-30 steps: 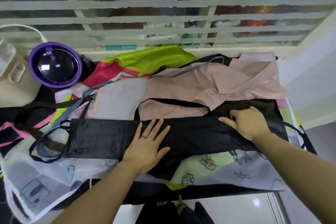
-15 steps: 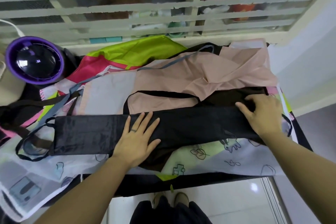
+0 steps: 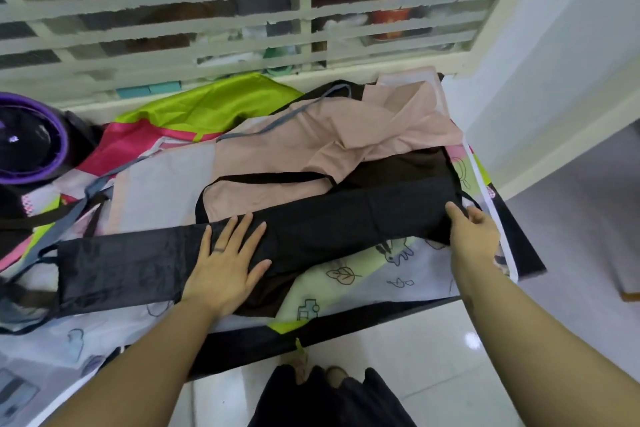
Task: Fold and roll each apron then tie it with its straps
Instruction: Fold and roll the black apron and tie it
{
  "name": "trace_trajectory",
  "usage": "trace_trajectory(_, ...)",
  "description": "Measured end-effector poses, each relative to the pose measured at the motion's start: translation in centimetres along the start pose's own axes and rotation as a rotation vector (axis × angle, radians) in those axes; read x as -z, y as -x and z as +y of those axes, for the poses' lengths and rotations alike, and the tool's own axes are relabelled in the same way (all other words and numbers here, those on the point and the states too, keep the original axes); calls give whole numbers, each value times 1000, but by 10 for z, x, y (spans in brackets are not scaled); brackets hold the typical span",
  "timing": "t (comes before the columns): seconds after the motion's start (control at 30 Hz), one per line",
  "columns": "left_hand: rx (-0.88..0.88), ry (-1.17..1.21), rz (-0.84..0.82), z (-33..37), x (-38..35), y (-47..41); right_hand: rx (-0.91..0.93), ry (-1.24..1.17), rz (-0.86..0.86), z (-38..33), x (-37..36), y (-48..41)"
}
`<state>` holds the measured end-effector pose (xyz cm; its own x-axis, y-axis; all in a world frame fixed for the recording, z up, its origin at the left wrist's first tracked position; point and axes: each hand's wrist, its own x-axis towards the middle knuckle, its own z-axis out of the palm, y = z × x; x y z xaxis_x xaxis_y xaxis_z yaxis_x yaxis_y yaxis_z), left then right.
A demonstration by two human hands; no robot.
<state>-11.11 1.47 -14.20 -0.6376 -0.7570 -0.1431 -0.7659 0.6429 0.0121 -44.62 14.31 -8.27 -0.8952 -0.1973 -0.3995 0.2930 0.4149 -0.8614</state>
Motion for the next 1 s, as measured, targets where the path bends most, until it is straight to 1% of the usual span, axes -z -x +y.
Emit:
trace_trajectory(0.07,-3,-3,3,-1,-1,0,6,53,-114,-4,5,-8)
trace_trajectory(0.13,-1,-1,10,-1,-1,0,93,140,-209,-11,10,-16)
trace_trajectory(0.2,-2,-1,8,-2,-1,0,212,242,-231,-17,12,-26)
trace_trajectory(0.27,-9,-8,2,-2,-1,0,267,332,-190,-17,7,-31)
trace_trajectory(0.33,-5,-9,0,-3,0,1,253,393,-124,-10,3,-32)
trace_trajectory(0.4,-4,-9,-1,-2,1,1,225,428,-9,-6,2,-25)
trace_trajectory(0.43,-3,-10,-9,-2,2,1,280,458,57,-6,2,-20)
trace_trajectory(0.47,-5,-8,-11,-2,2,1,418,511,108,-6,1,-12)
trace_trajectory(0.5,-2,-3,-19,-2,3,1,615,578,106,-6,-5,1)
trace_trajectory(0.53,-1,-1,-23,-1,4,2,840,641,41,-4,-14,14)
trace_trajectory(0.57,0,0,-34,0,6,2,1035,702,-93,0,-27,31)
trace_trajectory(0.6,-4,3,-35,0,6,3,1163,771,-320,7,-41,49)
trace_trajectory(0.63,-4,12,-44,0,6,2,1230,880,-585,15,-56,68)
trace_trajectory(0.67,4,23,-54,-2,6,3,1245,1034,-811,23,-71,85)
trace_trajectory(0.7,-2,31,-52,2,7,1,1205,1184,-946,30,-79,92)
trace_trajectory(0.73,-10,39,-42,3,7,0,1185,1272,-988,35,-84,92)
trace_trajectory(0.77,-10,58,-34,1,8,1,1212,1300,-996,38,-89,92)
trace_trajectory(0.83,-34,103,-14,-3,8,2,1326,1387,-944,39,-89,87)
trace_trajectory(0.87,-62,118,-6,-7,9,5,1360,1435,-895,42,-89,82)
trace_trajectory(0.9,-98,122,-28,-11,10,9,1355,1465,-870,44,-88,79)
trace_trajectory(0.97,-135,113,-71,-23,10,20,1378,1464,-870,46,-89,77)
trace_trajectory(1.0,-127,117,-70,-29,9,25,1400,1451,-870,43,-90,80)
